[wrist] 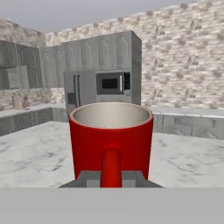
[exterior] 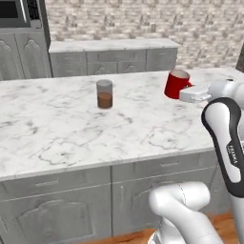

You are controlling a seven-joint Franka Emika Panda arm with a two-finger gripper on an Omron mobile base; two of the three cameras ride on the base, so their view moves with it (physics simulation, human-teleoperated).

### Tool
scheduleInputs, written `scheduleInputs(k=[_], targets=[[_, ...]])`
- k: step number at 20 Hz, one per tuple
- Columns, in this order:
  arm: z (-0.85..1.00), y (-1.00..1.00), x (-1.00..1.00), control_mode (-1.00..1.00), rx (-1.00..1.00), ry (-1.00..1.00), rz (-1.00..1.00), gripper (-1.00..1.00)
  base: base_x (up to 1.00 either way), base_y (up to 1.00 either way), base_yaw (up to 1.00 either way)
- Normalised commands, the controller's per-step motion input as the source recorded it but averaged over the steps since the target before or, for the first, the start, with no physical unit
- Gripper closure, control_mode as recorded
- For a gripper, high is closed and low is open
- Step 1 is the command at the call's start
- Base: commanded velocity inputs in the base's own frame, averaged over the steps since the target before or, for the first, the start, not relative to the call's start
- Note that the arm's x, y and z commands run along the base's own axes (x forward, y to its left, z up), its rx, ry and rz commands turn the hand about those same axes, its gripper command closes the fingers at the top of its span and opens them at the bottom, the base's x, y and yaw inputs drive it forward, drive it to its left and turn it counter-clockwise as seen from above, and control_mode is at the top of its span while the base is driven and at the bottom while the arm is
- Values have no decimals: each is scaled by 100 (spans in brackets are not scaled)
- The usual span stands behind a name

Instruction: Open the cabinet directly in front. Then move the beer and the mug to the dining counter with the jar on it.

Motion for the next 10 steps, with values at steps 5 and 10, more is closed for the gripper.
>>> scheduleInputs(k=[5,10], targets=[[0,0,0,100,0,0,0,100,89,-45,11],[-22,-1,11,-100,-4,13,1,100,10,-11,4]])
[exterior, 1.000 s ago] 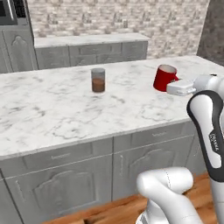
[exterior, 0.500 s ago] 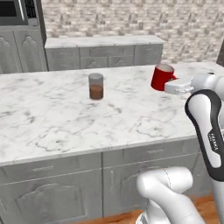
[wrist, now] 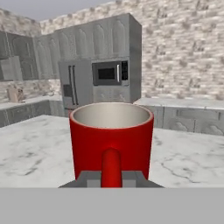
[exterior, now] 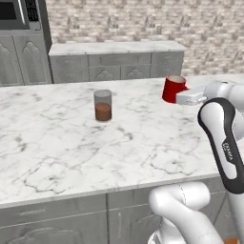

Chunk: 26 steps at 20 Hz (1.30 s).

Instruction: Open the cabinet directly in front. Then move the beer and the mug to the dining counter with the jar on it.

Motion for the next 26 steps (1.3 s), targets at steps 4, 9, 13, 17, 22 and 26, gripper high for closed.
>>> scheduleInputs(k=[4,9,13,17,22,26], targets=[[-60,-5,0,-100,-18,34,19,100,0,0,0],[-18,20,11,-100,-7,2,6,100,0,0,0],[-31,34,70,-100,-11,3,1,100,0,0,0],[-56,19,97,-100,0,14,1,100,0,0,0],[-56,-1,100,-100,0,6,1,100,0,0,0],[-54,0,93,-100,1,2,3,100,0,0,0]])
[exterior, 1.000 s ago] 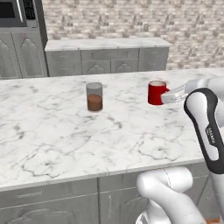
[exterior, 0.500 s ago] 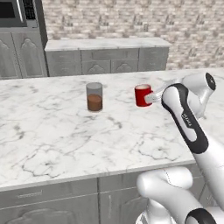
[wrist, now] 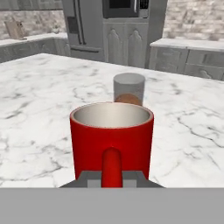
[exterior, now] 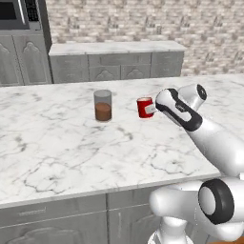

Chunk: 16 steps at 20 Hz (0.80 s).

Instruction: Open the cabinet directly in front. Then move the beer and the mug to the dining counter with the jar on it.

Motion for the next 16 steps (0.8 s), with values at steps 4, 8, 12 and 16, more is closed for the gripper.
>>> scheduleInputs(k=[4,8,12,16], targets=[[-59,0,36,-100,4,-9,5,100,0,0,0],[-27,0,4,-100,0,-13,1,100,0,0,0],[-11,12,22,-100,-2,1,0,100,0,0,0],[-24,13,52,-100,0,9,0,100,0,0,0]])
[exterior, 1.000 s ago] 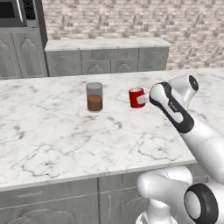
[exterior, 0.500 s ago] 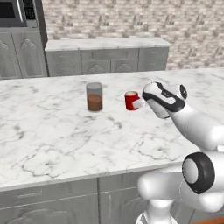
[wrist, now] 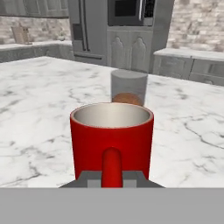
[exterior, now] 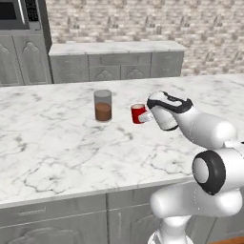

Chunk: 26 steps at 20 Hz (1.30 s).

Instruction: Open the cabinet directly in front. Then move the beer and the mug to the dining counter with the jar on it.

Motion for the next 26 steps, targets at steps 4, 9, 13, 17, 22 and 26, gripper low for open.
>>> scheduleInputs(k=[4,9,13,17,22,26], targets=[[-45,0,36,-100,7,6,0,100,0,0,0],[-16,0,2,-100,5,-1,0,100,0,0,0],[-25,11,5,-100,0,-17,0,100,0,0,0],[-20,16,30,-100,-1,-2,0,100,0,0,0],[-4,0,17,-100,0,0,0,100,0,0,0],[-1,0,1,-100,0,-1,0,-100,0,0,0]])
